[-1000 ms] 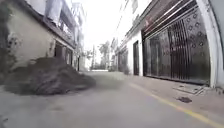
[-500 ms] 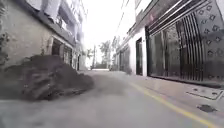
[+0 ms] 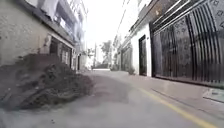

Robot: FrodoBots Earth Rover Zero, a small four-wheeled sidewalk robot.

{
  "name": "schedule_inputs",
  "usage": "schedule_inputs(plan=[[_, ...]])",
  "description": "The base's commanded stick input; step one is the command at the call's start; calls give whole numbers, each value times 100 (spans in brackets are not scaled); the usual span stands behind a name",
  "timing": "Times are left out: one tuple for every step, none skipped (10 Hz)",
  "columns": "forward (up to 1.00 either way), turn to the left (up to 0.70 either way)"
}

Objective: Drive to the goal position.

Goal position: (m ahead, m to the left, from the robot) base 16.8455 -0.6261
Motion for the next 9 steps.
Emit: schedule_inputs(plan=[[100, 6], [100, 6], [100, 6], [100, 6], [100, 6], [100, 6], [100, 6], [100, 6], [100, 6]])
